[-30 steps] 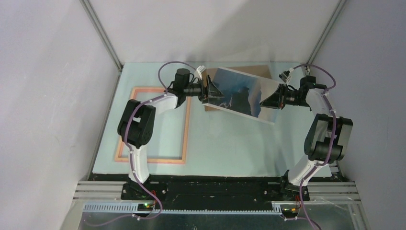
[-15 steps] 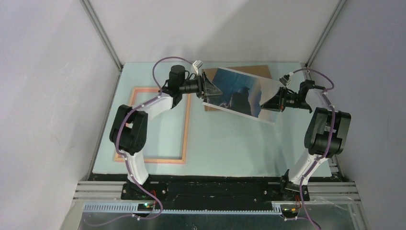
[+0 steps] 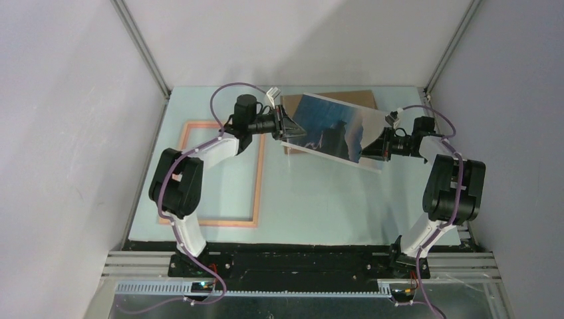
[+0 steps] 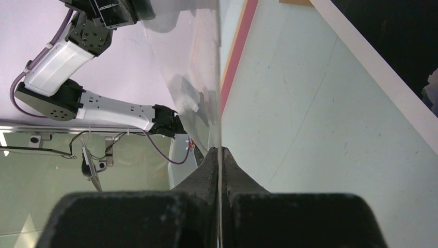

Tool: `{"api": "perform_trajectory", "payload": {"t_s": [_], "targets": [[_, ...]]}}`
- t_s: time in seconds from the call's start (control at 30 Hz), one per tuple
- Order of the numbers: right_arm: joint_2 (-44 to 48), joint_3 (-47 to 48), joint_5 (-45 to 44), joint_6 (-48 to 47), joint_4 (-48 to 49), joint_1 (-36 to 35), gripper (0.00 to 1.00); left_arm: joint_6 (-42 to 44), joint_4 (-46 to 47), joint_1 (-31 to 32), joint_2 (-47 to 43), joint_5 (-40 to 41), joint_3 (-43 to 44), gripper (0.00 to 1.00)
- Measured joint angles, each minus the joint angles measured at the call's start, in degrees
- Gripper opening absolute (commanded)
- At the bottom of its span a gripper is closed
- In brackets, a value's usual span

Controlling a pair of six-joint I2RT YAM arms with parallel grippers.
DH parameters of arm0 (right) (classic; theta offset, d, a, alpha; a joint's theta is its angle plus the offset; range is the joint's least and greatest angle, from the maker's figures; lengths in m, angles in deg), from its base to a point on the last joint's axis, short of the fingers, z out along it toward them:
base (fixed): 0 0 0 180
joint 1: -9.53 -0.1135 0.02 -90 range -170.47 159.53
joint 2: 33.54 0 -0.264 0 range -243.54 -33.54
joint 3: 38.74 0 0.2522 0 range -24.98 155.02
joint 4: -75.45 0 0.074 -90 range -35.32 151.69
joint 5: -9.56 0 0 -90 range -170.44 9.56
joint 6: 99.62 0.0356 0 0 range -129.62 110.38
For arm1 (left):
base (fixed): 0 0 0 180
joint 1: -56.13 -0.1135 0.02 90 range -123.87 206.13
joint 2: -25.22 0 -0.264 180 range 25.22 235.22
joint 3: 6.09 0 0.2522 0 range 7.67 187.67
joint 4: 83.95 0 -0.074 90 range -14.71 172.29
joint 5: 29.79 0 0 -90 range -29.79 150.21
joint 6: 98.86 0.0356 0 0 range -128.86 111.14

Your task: Put the photo into the frame

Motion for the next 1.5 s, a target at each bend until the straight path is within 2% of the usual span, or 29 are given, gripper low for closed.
{"api": "perform_trajectory", "payload": {"t_s": [0.2, 0.33, 0.4, 0.5, 0.6, 0.67, 0.8, 1.0, 1.33, 1.5], "targets": [[2.8, -2.8, -0.7, 8.0, 9.1, -0.9, 0.00, 0.7, 0.0, 0.0, -1.5, 2.3, -0.6, 0.01], [3.9, -4.5, -1.1, 12.5, 14.1, -1.4, 0.01, 1.9, -1.2, 0.0, -2.4, 3.9, -0.6, 0.00], [4.2, -4.9, -1.3, 13.9, 15.6, -1.7, 0.12, 2.6, -2.1, 0.0, -2.9, 4.8, -0.8, 0.00], [4.3, -5.2, -1.7, 15.1, 16.5, -2.0, 0.35, 4.3, -4.2, 0.0, -4.2, 6.1, -1.3, 0.00], [4.5, -5.2, -2.5, 15.3, 16.8, -2.0, 0.52, 6.1, -6.9, 0.0, -5.8, 6.5, -1.4, 0.00], [4.9, -5.2, -3.1, 15.3, 16.7, -2.0, 0.70, 7.6, -8.7, -0.1, -7.1, 6.8, -1.4, 0.00], [5.4, -5.3, -3.8, 15.1, 16.7, -2.0, 0.84, 11.5, -12.7, -0.7, -10.3, 7.2, -1.4, 0.00], [6.6, -5.3, -5.4, 14.7, 16.6, -2.0, 0.92, 17.6, -18.8, -2.6, -13.8, 7.2, -1.3, 0.00], [11.6, -5.3, -9.8, 13.6, 15.9, -2.4, 0.93, 26.2, -28.4, -6.3, -19.3, 7.3, -1.3, 0.00], [12.5, -4.4, -14.8, 11.6, 12.9, -5.5, 0.93, 29.7, -32.7, -9.3, -24.7, 7.7, -1.3, 0.00]]}}
